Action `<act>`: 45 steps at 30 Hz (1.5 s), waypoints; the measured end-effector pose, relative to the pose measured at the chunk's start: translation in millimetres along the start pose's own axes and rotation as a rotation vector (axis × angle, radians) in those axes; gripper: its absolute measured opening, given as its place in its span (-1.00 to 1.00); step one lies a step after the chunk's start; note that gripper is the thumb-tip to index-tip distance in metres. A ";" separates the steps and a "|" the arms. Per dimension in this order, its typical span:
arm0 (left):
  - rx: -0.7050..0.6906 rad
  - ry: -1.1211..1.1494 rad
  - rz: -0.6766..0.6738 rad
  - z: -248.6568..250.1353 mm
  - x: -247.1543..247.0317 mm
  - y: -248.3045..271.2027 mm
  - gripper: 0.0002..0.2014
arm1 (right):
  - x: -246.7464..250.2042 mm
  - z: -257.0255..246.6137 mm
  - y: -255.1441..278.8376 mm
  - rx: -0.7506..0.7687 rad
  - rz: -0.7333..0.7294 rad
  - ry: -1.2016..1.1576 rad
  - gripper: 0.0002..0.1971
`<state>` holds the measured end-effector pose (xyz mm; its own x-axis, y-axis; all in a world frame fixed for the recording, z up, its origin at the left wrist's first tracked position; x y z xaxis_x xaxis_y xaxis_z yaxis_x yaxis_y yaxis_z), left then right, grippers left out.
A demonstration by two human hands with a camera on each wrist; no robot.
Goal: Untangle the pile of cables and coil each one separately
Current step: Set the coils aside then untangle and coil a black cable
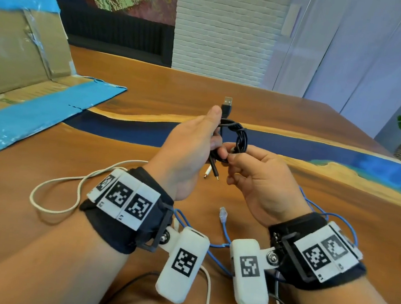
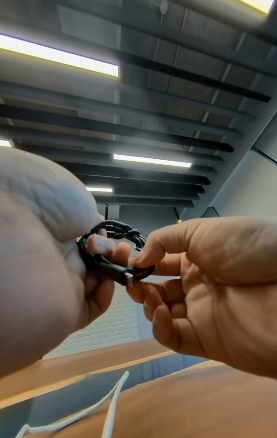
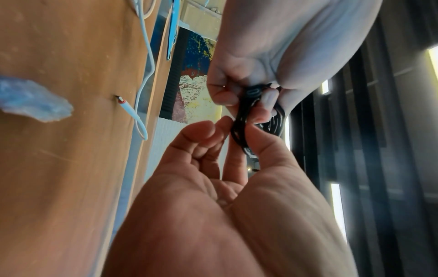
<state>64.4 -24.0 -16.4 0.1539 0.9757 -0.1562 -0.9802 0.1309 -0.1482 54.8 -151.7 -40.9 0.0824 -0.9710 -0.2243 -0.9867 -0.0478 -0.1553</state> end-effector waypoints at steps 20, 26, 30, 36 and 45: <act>0.093 0.032 0.136 -18.9 12.2 -5.4 -0.60 | -12.8 5.6 3.2 -0.069 -0.131 -0.048 -0.72; 0.122 0.092 0.096 -19.4 9.6 -3.6 -0.63 | -29.1 5.0 11.6 -0.107 -0.310 -0.135 -0.78; 0.140 0.101 0.005 -23.5 -1.0 -1.2 -0.63 | -29.0 3.0 16.1 -0.131 -0.413 -0.128 -0.83; 0.148 0.060 -0.081 -25.9 -11.0 1.2 -0.56 | -32.6 1.1 22.0 -0.117 -0.485 0.017 -0.93; 0.137 0.078 0.008 -25.1 1.1 -5.4 -0.42 | -15.1 4.8 8.8 -0.131 -0.178 -0.121 -0.66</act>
<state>73.0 -28.1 -40.3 0.1503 0.9607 -0.2332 -0.9884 0.1515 -0.0129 45.6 -136.4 -43.5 0.2647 -0.9100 -0.3190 -0.9643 -0.2530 -0.0783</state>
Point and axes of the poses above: each hand's wrist, its own y-axis away from the middle knuckle, its own x-axis out of the back of the hand, z = x × y, the point moved 9 cm from there along -y, towards the middle knuckle, and after that the axes turned 4 degrees about -y, right-handed, at the moved point
